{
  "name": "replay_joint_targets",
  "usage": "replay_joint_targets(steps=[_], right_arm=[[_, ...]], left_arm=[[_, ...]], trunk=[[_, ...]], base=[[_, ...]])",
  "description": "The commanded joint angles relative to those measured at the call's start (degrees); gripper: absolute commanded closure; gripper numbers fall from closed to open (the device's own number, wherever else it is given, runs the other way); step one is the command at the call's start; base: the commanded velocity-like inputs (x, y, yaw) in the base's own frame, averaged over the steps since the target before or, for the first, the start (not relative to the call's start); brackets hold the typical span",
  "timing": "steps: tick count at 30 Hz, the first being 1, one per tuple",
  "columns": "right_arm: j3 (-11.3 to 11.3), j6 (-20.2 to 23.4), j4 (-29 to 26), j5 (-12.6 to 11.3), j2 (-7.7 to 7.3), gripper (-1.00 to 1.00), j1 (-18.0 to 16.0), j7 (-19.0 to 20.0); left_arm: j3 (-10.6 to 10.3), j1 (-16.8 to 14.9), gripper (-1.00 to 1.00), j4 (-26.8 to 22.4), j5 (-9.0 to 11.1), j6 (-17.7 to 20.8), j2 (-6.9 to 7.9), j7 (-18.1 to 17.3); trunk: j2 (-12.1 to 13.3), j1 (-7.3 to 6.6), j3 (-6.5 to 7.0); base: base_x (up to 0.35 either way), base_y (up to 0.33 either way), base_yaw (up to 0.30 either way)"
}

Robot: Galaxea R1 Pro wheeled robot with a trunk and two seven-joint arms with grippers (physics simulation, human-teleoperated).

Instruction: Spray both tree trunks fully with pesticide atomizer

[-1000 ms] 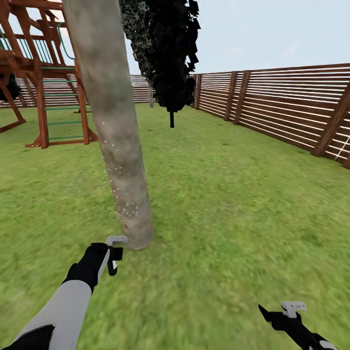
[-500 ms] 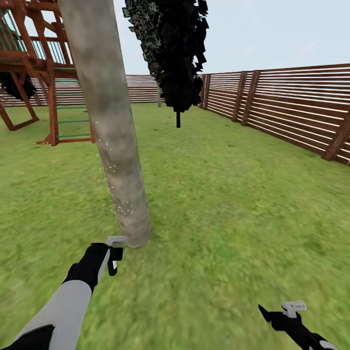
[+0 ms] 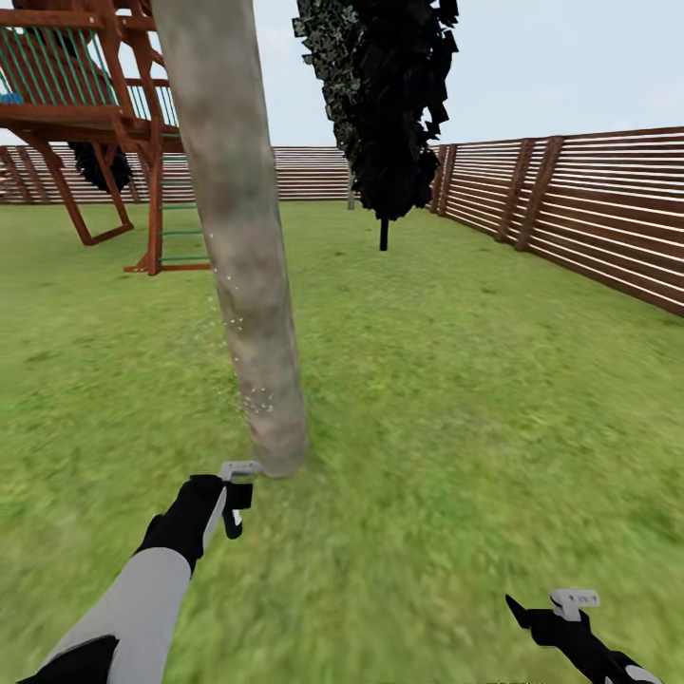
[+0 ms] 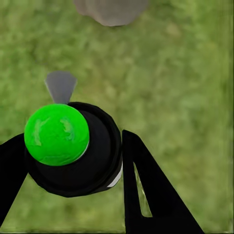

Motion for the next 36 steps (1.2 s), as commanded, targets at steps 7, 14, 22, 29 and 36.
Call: replay_joint_targets(steps=[7,14,22,29,36], right_arm=[[-0.09,-0.03,-0.18,-0.02,-0.26,-1.00,0.67,-0.12],[0.06,0.00,-0.80,0.02,-0.07,-1.00,1.55,-6.46],[0.00,0.00,-0.79,0.00,-0.09,-1.00,1.58,-6.59],[0.00,0.00,-0.85,0.01,-0.09,-1.00,1.58,-6.62],[0.00,0.00,-0.80,0.03,-0.09,-1.00,1.58,-6.62]], left_arm=[[-0.48,-1.53,1.00,-1.08,-0.43,0.18,-0.75,-0.27],[-0.67,-17.94,1.00,3.84,-0.65,4.42,-0.60,-0.64],[-0.55,-22.32,1.00,4.40,-1.41,6.41,5.78,-0.30],[-0.72,-22.31,1.00,4.59,-1.40,6.50,0.29,-0.85],[-1.10,-28.29,1.00,3.52,-1.30,15.96,0.14,-1.01]], trunk=[[0.00,0.00,0.00],[0.00,0.00,0.16],[0.00,0.00,0.23],[0.00,0.00,0.23],[0.00,0.00,0.23]], base=[[-0.073,-0.066,0.122],[0.000,0.000,-0.175],[0.000,0.000,-0.066],[0.000,0.000,0.000],[0.000,0.000,0.000]])
